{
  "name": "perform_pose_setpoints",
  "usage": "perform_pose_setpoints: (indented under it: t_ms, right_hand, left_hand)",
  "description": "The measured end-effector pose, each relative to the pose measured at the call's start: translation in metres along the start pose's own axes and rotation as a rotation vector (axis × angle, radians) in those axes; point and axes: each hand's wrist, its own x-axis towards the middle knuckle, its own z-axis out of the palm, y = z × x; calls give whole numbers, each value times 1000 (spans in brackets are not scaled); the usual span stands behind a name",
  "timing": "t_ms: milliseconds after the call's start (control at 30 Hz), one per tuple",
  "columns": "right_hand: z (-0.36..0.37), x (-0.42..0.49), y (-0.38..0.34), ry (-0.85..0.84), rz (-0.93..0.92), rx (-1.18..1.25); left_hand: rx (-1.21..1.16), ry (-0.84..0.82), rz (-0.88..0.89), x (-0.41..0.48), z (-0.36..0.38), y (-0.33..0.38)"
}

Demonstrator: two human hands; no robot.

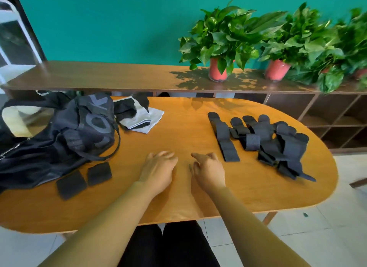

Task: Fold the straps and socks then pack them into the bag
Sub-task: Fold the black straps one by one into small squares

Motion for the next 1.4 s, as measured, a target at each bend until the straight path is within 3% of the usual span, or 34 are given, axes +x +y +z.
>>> perform_pose_setpoints:
  t_ms: [233,367,633,967,1167,1267,1400]
  right_hand:
    - [-21,20,65,106,118,-196]
    - [-26,34,90,-134,294,-300]
    - [-13,24,48,-252,16,-311]
    - [3,-17,-6,-382,-137,-122]
    - [-1,16,2,-120,-188,53]
    - [9,38,-3,-257,-307,-23]
    - [23,65,1,-510,-238,-186]
  left_hand:
    - [-14,-35,93,51,15,46]
    - [-31,-101,86,67,26,52]
    - [-71,-16,8,83,36,27]
    - [-51,-139,-12,36,36,-18]
    - [-63,-163,53,12,30,-32]
    - [-56,-166,86,7,31,-35]
    - [18,-184,129,1,35,-38]
